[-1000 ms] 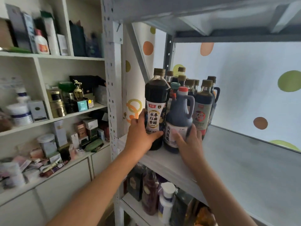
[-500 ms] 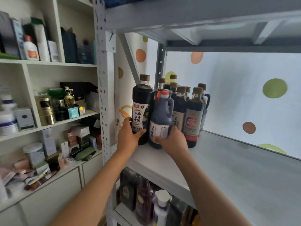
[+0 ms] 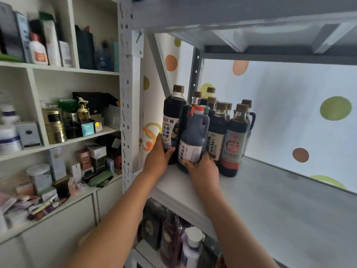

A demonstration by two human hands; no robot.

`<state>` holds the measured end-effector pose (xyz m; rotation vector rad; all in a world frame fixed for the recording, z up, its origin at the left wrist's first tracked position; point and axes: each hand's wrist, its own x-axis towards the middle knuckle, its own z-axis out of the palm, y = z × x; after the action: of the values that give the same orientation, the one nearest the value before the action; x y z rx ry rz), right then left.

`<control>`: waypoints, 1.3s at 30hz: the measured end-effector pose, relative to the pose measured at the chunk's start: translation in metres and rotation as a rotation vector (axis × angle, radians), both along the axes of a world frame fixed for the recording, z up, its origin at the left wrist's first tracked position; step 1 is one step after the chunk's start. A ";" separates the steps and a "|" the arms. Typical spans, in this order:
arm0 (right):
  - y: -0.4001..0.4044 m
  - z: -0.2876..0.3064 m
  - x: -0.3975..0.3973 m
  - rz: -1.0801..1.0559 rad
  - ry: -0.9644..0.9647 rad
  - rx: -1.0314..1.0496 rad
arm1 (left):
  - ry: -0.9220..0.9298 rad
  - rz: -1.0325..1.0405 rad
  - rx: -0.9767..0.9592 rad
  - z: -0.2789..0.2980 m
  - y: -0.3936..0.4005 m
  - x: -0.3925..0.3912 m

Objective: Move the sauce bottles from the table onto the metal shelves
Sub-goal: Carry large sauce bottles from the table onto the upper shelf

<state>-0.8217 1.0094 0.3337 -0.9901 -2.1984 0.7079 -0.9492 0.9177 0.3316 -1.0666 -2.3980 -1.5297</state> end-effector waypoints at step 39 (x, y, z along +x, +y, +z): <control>-0.114 -0.038 0.211 0.351 -0.455 0.497 | 0.492 0.081 -0.709 -0.063 -0.118 0.238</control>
<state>-0.6109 0.8957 0.2953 -0.5466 -2.7926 0.0486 -0.7111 0.7994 0.2688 -1.2323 -2.5787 -0.2897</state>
